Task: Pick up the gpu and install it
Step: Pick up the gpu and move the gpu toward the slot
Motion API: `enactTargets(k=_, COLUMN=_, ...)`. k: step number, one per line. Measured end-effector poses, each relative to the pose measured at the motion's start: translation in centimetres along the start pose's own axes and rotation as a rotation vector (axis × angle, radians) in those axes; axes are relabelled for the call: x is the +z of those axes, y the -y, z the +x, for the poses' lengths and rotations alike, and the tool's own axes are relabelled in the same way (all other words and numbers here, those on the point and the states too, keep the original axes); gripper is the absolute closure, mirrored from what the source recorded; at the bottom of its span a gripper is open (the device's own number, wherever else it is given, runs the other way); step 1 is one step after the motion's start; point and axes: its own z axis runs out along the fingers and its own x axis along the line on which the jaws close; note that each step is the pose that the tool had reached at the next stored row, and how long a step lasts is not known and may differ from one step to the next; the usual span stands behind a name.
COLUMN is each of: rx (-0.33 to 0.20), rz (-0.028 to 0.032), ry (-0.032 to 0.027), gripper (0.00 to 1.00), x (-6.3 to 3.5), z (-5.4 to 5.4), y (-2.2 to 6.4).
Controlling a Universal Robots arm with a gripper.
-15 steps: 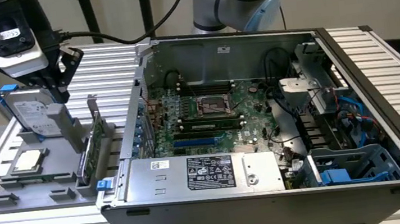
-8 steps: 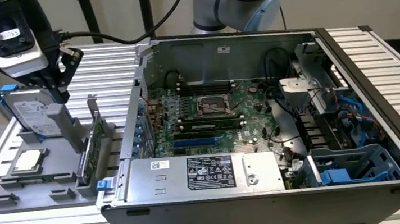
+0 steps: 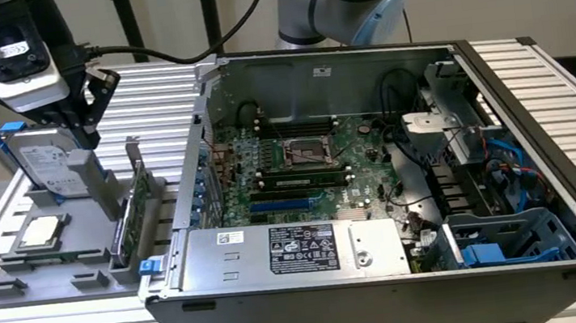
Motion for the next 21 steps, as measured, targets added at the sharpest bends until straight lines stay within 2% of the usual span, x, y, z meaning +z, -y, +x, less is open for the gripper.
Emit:
enactTargets(k=8, rx=0.000, rz=0.0001, ry=0.0000, gripper=0.00, x=0.02, z=0.0, y=0.02)
enactTargets(k=21, rx=0.000, rz=0.0006, ry=-0.0001, gripper=0.00, x=2.32, z=0.0, y=0.37)
